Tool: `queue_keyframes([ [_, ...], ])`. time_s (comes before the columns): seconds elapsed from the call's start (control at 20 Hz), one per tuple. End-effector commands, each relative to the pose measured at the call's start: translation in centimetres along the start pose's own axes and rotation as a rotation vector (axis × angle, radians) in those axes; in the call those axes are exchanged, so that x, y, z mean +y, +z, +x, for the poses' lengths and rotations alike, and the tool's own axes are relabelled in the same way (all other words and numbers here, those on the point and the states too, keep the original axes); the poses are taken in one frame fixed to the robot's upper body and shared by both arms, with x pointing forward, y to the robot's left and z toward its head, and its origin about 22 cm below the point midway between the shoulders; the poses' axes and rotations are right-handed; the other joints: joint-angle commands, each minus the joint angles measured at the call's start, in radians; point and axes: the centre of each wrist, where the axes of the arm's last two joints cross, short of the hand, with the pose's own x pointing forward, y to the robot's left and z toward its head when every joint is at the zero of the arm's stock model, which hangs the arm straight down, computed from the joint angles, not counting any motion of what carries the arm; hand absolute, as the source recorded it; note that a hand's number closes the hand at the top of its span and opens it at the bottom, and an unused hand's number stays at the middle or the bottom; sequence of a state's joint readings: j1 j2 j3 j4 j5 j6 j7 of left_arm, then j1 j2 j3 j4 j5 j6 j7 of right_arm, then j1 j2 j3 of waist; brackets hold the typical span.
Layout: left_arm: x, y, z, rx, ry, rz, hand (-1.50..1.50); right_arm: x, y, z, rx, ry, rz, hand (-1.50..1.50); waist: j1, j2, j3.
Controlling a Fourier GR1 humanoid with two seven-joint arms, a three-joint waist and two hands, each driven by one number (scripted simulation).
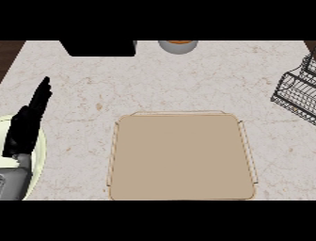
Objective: Pick the cupcake from the tray and place it in the tiered basket
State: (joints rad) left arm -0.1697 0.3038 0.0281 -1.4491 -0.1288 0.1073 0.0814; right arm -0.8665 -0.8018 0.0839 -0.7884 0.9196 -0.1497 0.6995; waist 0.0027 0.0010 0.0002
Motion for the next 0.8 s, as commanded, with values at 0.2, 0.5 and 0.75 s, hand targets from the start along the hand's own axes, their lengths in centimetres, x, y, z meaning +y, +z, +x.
queue_keyframes([
  [0.2, 0.3, -1.6, 1.1, -0.023, 0.009, 0.009, 0.00, 2.0, -1.0, -3.6, -0.018, -0.106, 0.135, 1.50, 0.000, 0.001, 0.000],
  [0.5, 0.9, 0.3, 0.2, 0.011, 0.010, 0.002, 0.00, 4.4, 0.2, -3.9, 0.154, -0.290, 0.295, -1.50, 0.001, -0.003, 0.000],
  [0.75, 1.5, 0.3, 0.0, 0.000, 0.005, 0.001, 0.00, 5.6, 0.0, -6.2, 0.150, -0.406, 0.187, -1.50, 0.003, -0.001, 0.000],
])
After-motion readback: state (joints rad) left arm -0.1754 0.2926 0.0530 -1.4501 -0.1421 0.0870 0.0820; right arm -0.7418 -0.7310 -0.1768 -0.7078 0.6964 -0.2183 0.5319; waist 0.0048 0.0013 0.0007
